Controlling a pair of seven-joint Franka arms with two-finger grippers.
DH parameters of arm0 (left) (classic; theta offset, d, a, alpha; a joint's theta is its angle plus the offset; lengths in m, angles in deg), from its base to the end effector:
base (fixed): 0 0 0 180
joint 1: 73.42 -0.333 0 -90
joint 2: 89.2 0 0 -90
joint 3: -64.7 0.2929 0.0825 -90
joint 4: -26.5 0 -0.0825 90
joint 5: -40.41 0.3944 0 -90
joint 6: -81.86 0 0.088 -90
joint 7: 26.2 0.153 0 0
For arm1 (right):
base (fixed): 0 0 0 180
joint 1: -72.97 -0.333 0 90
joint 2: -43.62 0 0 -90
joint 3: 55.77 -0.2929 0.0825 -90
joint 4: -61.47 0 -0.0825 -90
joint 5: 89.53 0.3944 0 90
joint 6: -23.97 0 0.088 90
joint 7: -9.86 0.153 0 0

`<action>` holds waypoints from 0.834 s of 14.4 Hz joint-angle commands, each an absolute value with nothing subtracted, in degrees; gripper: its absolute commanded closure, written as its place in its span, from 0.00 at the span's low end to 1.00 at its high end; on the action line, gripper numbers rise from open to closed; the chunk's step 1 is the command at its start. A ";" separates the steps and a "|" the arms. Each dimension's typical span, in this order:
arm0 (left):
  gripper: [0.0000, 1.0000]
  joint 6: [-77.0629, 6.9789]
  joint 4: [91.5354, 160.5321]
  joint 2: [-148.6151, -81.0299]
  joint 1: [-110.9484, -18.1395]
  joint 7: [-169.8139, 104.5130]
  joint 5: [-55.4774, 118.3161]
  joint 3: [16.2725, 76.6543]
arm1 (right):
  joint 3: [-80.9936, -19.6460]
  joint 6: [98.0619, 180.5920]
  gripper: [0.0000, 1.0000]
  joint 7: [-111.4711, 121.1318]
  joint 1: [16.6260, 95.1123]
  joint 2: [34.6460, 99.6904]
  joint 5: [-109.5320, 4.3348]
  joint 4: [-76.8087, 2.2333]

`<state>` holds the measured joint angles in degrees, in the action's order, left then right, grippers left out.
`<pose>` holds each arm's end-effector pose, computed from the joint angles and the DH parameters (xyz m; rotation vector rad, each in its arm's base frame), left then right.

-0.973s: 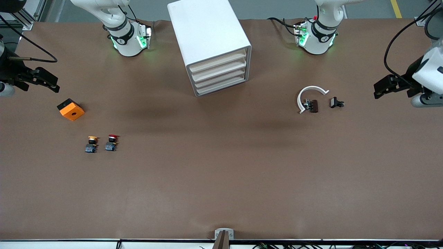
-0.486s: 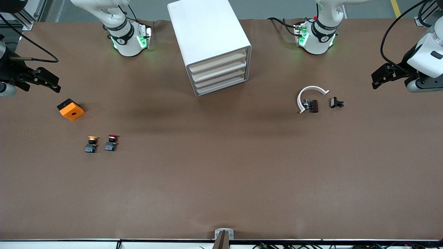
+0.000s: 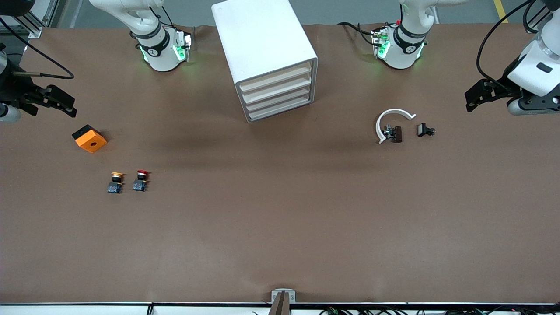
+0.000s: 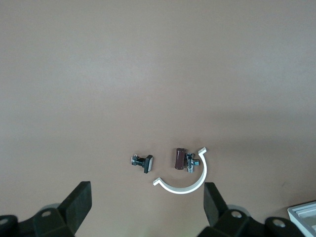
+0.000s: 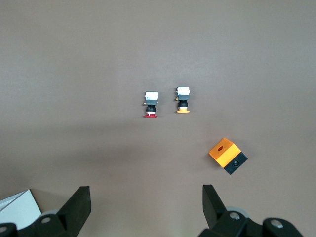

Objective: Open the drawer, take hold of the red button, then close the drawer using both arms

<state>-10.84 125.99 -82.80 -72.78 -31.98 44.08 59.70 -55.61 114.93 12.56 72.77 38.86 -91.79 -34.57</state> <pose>0.5328 -0.0448 0.5410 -3.0676 0.0004 -0.0002 0.5412 -0.0056 0.5520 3.1014 -0.0708 -0.0072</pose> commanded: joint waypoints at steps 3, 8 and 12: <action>0.00 -11.49 128.89 -79.63 -72.27 -31.83 41.83 59.78 | -55.86 113.88 0.00 13.03 72.97 39.57 -90.94 -32.75; 0.00 -10.87 128.37 -78.83 -73.50 -31.47 39.80 59.78 | -55.94 113.88 0.00 12.94 72.88 39.57 -90.94 -32.75; 0.00 -6.83 124.41 -79.44 -74.21 -31.74 39.36 59.78 | -55.94 113.88 0.00 13.03 72.88 39.57 -90.94 -32.57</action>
